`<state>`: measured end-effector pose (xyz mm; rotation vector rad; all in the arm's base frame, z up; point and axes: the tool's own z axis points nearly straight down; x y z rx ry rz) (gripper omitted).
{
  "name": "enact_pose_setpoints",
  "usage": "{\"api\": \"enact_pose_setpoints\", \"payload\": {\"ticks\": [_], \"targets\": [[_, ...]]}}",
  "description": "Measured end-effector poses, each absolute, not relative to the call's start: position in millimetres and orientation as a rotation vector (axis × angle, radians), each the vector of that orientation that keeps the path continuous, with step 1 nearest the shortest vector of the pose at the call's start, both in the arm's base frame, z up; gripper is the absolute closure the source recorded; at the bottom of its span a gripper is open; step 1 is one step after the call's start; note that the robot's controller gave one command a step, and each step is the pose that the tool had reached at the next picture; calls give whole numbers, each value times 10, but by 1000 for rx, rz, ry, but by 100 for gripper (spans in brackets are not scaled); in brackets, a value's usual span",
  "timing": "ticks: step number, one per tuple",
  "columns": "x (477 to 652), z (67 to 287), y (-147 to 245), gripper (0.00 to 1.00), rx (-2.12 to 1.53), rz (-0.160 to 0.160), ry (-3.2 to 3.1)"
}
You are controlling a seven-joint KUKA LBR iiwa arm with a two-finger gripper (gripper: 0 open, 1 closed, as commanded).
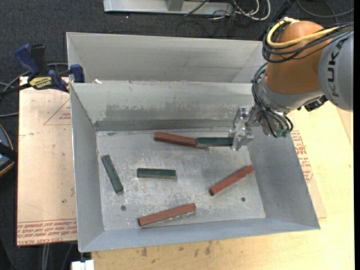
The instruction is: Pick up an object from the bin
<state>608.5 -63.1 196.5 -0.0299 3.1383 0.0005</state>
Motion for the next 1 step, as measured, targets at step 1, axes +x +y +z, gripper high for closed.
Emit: {"api": "enact_pose_setpoints", "payload": {"ticks": [1], "targets": [[6332, 3427, -1478, 100, -633, -5, 3069]]}}
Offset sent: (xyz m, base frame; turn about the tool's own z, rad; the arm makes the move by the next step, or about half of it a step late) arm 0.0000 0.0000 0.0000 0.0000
